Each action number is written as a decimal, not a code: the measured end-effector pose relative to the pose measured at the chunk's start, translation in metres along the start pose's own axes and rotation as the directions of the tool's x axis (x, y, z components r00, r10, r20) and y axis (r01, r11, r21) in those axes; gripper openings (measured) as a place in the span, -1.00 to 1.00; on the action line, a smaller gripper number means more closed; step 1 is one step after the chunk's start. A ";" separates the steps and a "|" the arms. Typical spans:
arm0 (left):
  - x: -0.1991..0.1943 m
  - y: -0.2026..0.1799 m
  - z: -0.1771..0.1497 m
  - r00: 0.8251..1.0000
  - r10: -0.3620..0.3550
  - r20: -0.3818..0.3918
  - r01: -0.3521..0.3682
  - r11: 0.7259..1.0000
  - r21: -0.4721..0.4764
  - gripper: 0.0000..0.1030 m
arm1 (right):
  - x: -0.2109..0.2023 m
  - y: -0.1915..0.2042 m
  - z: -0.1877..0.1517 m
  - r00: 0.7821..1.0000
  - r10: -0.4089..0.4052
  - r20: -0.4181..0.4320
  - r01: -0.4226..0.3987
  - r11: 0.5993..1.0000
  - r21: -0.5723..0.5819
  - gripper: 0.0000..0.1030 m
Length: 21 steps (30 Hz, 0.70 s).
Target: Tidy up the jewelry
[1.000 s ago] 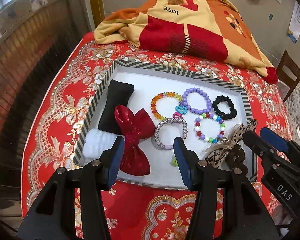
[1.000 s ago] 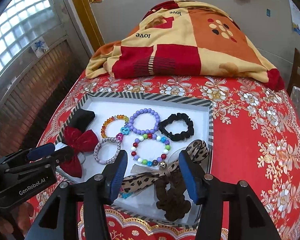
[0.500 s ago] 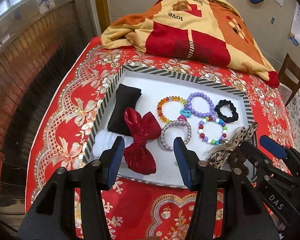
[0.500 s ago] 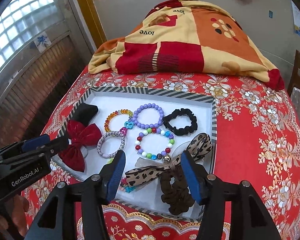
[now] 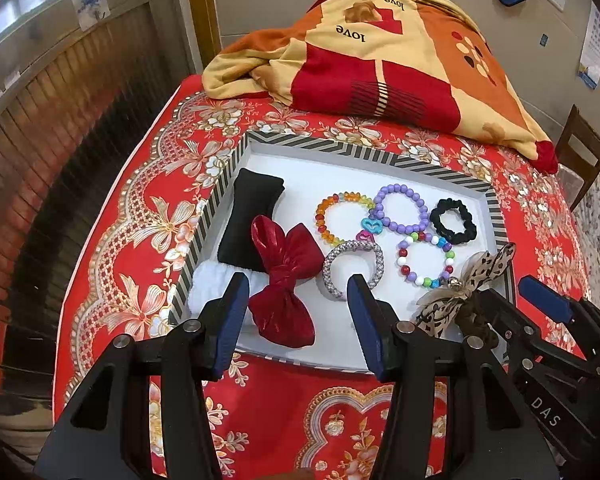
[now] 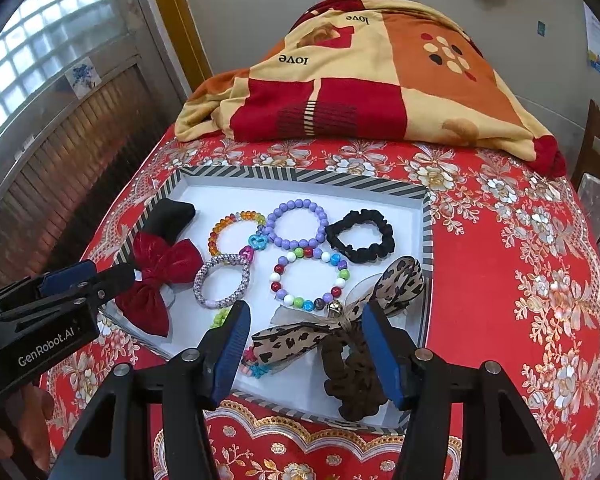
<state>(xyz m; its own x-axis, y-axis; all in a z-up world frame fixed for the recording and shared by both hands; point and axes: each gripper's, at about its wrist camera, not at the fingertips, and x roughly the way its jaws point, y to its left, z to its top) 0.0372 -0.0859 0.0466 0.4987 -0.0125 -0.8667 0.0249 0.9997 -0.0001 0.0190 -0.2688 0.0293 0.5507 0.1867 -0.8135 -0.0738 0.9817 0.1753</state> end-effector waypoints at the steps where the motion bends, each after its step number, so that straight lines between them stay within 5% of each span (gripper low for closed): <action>1: 0.000 0.000 0.000 1.000 0.000 0.000 0.000 1.000 0.000 -0.01 | -0.001 0.000 0.000 1.000 -0.001 0.000 0.001 1.000 0.000 0.09; 21: -0.008 -0.002 0.000 1.000 -0.001 0.016 0.000 1.000 0.020 -0.01 | -0.011 0.003 0.000 1.000 -0.017 0.007 0.017 1.000 -0.017 0.12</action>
<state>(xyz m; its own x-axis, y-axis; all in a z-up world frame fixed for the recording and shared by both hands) 0.0330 -0.0880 0.0530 0.5125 -0.0135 -0.8586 0.0420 0.9991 0.0094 0.0129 -0.2676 0.0392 0.5574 0.1697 -0.8127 -0.0781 0.9853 0.1522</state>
